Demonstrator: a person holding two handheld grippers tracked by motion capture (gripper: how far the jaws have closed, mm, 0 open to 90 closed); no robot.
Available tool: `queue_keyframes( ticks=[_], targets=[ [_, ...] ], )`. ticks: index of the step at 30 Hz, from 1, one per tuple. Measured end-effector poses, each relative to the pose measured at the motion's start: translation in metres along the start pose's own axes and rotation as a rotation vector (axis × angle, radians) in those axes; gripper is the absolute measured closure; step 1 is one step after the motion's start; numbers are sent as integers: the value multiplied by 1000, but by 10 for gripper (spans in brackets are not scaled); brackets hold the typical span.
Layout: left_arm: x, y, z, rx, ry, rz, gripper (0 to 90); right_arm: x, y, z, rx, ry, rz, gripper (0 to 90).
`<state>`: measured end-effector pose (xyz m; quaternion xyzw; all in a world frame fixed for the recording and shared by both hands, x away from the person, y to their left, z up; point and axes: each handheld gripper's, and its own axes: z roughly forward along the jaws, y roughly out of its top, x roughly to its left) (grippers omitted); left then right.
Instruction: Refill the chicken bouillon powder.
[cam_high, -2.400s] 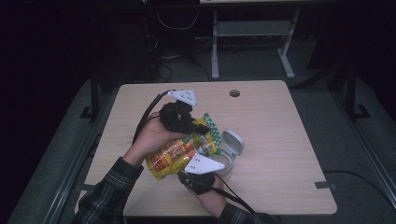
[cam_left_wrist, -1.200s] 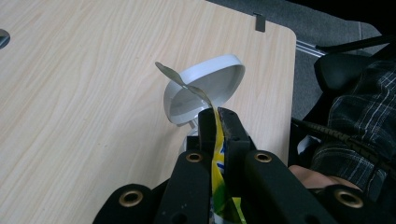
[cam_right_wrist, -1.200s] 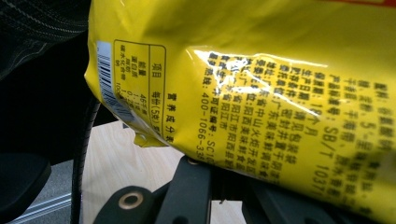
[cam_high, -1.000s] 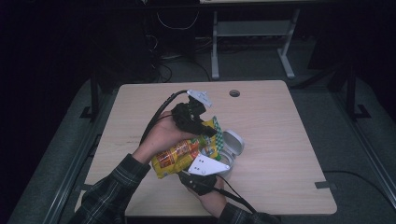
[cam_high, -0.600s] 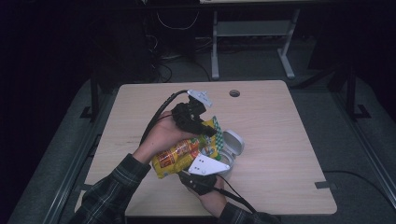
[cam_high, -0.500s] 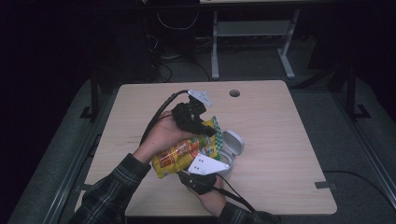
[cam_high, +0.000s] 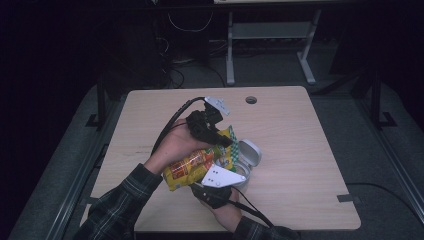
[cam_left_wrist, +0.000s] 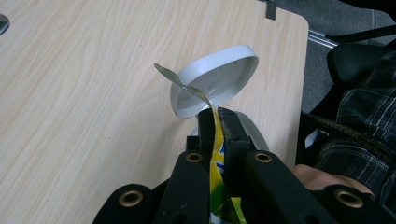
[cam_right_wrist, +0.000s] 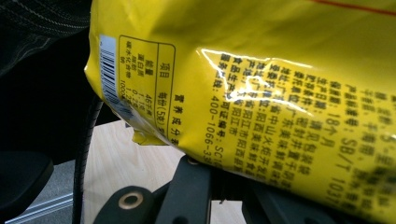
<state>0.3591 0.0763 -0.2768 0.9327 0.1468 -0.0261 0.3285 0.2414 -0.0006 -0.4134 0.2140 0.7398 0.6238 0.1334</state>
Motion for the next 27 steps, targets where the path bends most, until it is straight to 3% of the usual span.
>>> queue_keyframes(
  ticks=[27],
  targets=[
    [1,6,7,44,-29,20,898,1,0,-1,-4,0,-2,900]
  ],
)
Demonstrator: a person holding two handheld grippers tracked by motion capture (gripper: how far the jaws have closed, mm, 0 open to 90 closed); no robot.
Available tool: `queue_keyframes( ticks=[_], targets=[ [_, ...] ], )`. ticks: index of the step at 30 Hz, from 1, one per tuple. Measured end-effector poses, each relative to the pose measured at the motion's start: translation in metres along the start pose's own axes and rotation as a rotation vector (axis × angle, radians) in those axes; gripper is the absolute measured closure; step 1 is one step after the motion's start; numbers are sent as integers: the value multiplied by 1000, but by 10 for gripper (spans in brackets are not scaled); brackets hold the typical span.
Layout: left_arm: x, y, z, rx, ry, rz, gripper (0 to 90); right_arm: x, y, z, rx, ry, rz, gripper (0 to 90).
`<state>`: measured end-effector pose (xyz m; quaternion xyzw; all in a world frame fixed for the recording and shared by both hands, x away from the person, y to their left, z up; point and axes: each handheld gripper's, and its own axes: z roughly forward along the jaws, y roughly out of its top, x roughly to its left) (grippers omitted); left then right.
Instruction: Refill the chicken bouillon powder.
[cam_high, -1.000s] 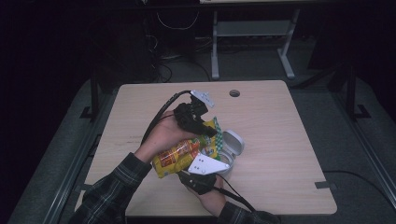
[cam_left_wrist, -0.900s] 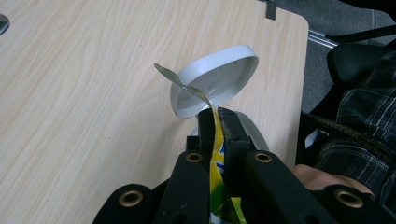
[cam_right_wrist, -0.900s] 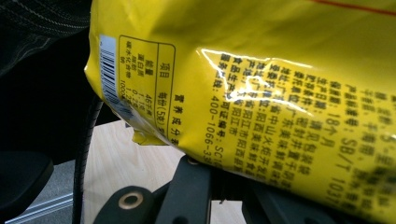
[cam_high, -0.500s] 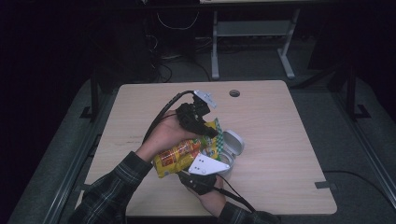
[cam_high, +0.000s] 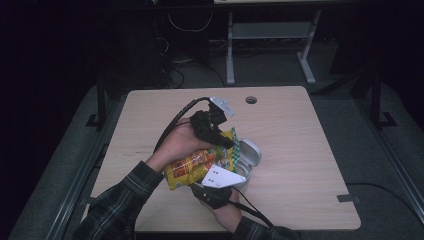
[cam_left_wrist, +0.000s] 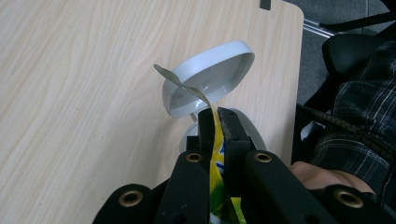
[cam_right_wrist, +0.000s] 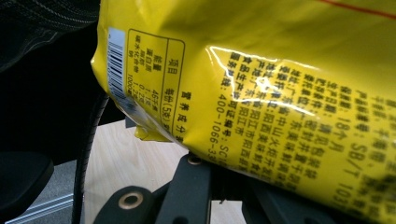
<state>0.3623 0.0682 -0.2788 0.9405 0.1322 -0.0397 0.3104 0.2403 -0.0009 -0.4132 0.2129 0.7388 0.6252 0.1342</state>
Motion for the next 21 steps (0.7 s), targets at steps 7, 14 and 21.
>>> queue_keyframes(
  ticks=[7,14,21],
  targets=[
    [-1,2,0,4,8,-5,898,-1,0,0,-3,3,4,900],
    [-2,3,0,7,18,-9,898,-1,1,-1,-7,5,6,900],
    [-3,5,1,11,24,-9,898,-2,1,-1,-11,5,13,900]
  ],
)
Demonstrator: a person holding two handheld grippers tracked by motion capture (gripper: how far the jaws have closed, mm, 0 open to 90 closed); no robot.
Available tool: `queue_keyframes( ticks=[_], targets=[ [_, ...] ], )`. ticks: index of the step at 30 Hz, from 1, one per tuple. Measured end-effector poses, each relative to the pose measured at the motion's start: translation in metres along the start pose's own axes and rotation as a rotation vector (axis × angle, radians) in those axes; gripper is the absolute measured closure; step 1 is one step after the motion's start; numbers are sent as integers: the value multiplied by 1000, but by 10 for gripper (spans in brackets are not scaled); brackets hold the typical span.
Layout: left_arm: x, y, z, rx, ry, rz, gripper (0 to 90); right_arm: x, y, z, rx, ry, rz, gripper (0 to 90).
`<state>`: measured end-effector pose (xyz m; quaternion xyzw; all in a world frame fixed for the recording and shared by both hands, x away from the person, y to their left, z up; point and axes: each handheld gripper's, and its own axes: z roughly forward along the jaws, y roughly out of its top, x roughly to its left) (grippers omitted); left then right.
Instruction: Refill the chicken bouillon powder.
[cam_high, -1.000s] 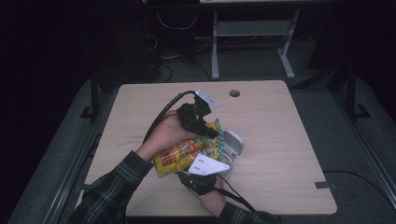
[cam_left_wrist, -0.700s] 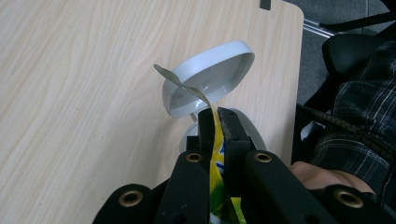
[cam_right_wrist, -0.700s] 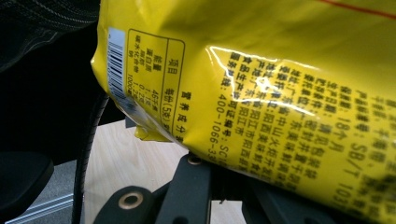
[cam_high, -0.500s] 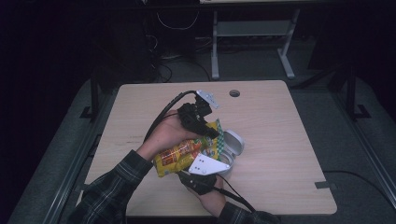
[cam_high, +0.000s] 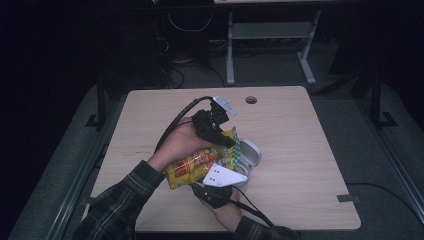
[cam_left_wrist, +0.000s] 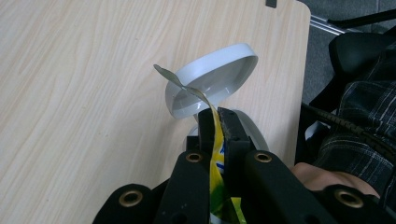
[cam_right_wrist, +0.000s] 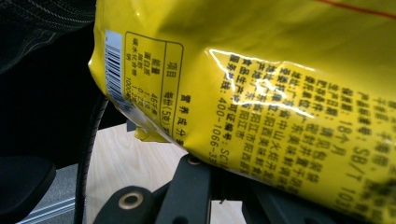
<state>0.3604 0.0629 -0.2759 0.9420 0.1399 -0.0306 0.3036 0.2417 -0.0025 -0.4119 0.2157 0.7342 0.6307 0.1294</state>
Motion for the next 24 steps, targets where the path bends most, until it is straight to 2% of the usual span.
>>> queue_keyframes(
  ticks=[24],
  targets=[
    [3,-3,-5,-17,13,-7,898,-2,1,3,1,11,-6,900]
  ],
)
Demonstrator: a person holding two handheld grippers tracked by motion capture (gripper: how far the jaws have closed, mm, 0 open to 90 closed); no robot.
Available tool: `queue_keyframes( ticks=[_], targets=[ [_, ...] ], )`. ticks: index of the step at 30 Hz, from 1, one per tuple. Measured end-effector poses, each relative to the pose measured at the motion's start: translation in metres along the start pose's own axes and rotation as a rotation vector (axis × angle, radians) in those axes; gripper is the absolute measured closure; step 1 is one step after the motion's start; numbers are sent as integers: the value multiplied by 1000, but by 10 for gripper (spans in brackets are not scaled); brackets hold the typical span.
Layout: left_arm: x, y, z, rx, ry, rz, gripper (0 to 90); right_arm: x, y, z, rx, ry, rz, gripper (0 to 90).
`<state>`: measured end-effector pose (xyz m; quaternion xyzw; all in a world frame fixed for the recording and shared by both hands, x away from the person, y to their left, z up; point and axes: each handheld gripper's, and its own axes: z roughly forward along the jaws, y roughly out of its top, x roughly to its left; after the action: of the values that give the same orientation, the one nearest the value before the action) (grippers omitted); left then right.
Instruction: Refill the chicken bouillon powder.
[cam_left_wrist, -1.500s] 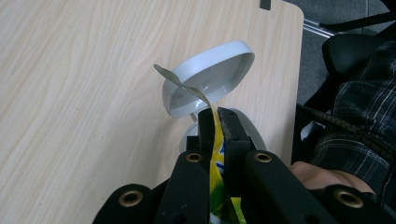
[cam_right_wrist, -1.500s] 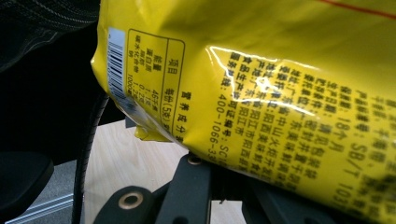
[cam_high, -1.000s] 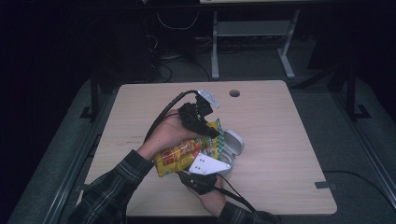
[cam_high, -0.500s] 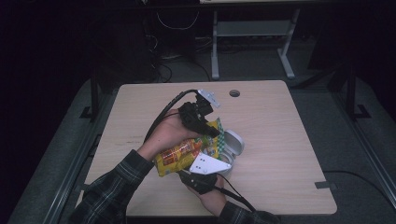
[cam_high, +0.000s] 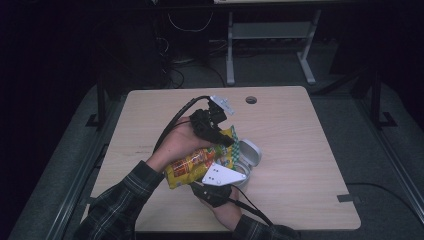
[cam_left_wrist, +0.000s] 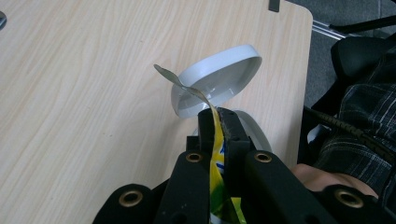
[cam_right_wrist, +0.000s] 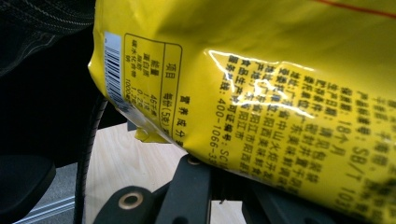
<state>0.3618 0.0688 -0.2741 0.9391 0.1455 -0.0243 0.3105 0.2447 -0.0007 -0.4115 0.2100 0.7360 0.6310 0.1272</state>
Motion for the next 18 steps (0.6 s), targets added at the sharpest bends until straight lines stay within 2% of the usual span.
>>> queue_keyframes(
  ticks=[18],
  targets=[
    [-1,2,1,8,1,3,898,-1,1,0,-4,3,3,900]
  ],
)
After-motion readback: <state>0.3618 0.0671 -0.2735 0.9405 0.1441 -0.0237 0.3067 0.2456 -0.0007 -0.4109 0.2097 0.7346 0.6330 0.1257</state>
